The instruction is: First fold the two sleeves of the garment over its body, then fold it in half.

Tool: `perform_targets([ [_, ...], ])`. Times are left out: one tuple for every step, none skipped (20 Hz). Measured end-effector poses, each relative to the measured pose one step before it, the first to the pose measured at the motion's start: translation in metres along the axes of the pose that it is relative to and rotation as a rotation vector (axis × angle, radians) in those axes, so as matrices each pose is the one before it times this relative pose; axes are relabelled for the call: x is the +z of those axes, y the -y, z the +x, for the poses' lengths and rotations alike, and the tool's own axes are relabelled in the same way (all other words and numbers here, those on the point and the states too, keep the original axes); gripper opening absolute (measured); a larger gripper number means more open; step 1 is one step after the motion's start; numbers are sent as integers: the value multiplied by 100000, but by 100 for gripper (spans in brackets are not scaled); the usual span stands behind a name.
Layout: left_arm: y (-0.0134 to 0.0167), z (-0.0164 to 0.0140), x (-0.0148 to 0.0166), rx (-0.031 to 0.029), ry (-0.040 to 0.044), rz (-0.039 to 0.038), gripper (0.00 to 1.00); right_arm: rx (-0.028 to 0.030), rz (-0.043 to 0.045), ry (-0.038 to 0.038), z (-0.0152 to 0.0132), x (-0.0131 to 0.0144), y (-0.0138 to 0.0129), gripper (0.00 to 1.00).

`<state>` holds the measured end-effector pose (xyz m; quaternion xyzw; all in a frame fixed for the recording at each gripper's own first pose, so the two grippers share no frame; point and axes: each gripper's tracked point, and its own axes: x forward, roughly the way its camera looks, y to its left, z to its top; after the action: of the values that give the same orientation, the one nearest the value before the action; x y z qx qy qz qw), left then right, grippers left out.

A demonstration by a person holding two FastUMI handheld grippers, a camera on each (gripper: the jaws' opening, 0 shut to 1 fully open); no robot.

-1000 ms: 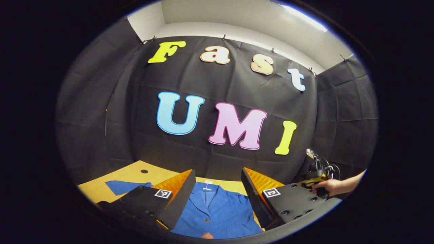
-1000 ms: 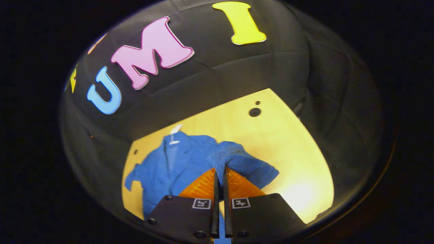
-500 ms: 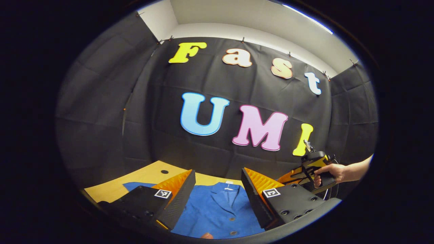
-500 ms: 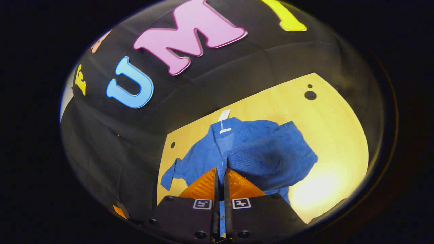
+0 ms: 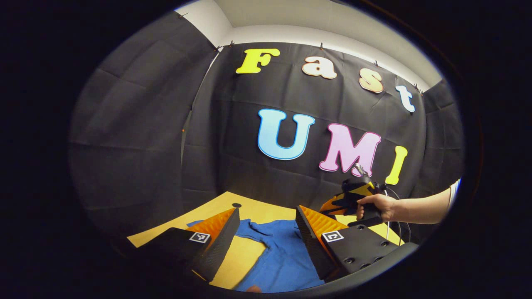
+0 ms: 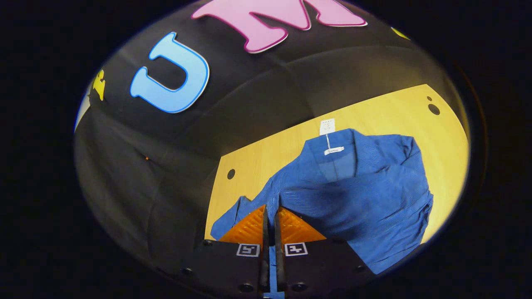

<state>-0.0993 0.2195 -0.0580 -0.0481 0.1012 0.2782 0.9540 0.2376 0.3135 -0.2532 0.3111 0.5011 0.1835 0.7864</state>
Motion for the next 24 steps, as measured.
perform_targets([
  [-800, -244, 40, 1628, -127, 501, 80, -1311, -664, -931, 1140, -564, -487, 7],
  [-811, -103, 91, 1648, -206, 545, 80, -906, -2082, 605, 1111, -222, -474, 7],
  [-646, -112, 83, 1244, -395, 556, 80, -725, -1926, 726, 994, -142, -369, 0],
  [-499, -28, -148, 772, -433, 555, 80, -89, -238, -221, 1089, -207, -407, 7],
  [-384, 75, 48, 510, -407, 564, 80, -504, 969, -952, 1075, -523, -139, 7],
  [-363, 14, -137, 247, -503, 652, 80, -1522, 521, 601, 294, 285, 179, 0],
  [-240, 112, 40, 31, -380, 707, 80, 1045, 207, -856, 345, -348, -192, 15],
  [-104, 154, -259, -223, -277, 390, 80, 552, -1283, 605, -83, 11, 103, 29],
  [-159, 337, -283, -343, -707, -804, 80, -228, -2916, 1698, -841, 59, 347, 53],
  [-158, 421, -421, -346, -1447, -1453, 80, -1059, -3451, 1904, -1488, -278, 500, 76],
  [-244, 617, -484, 70, -1651, -1750, 80, -1188, -3568, 1633, -741, 937, 863, 100],
  [-414, 736, -382, 337, -1095, -1221, 80, -415, -2820, 1245, -1619, 382, 772, 98],
  [-357, 595, -121, 619, -498, -209, 80, -690, -1319, 3742, -1866, 833, 849, 99],
  [-495, 775, -164, 643, 416, 769, 80, -1140, -872, 4346, -2198, 1070, 1160, 99],
  [-350, 856, 64, -16, 745, 1516, 80, -1145, -200, 5400, -2311, 1342, 1146, 98],
  [-461, 872, -285, -105, 801, 1415, 80, -1053, -587, 4712, -2571, 1211, 1193, 98],
  [-558, 1142, -220, -246, 443, 67, 80, -1212, -1259, 4799, -2804, 968, 1227, 98],
  [-699, 1331, -794, -205, -1353, -1336, 80, -553, -1979, 3705, -2793, 924, 1124, 97],
  [-727, 1475, -870, -242, -1963, -2076, 80, -399, -2709, 4481, -2994, 722, 959, 97],
  [-972, 1777, -1034, 961, -2830, -2170, 80, 3, -2201, 3799, -2406, 587, 830, 97],
  [-1080, 1844, -852, 1687, -3114, -1172, 80, 506, -1002, 2188, -2044, 192, 393, 97],
  [-852, 1977, -836, 1829, -3252, -341, 80, 480, -214, 1267, -2118, -104, 430, 97],
  [-711, 2044, -893, 2097, -4449, 1254, 80, -405, 770, 865, -2148, -89, 584, 97],
  [-886, 1482, -1269, 2686, -6333, 2814, 80, -358, 2175, 839, -1580, 18, 455, 97],
])
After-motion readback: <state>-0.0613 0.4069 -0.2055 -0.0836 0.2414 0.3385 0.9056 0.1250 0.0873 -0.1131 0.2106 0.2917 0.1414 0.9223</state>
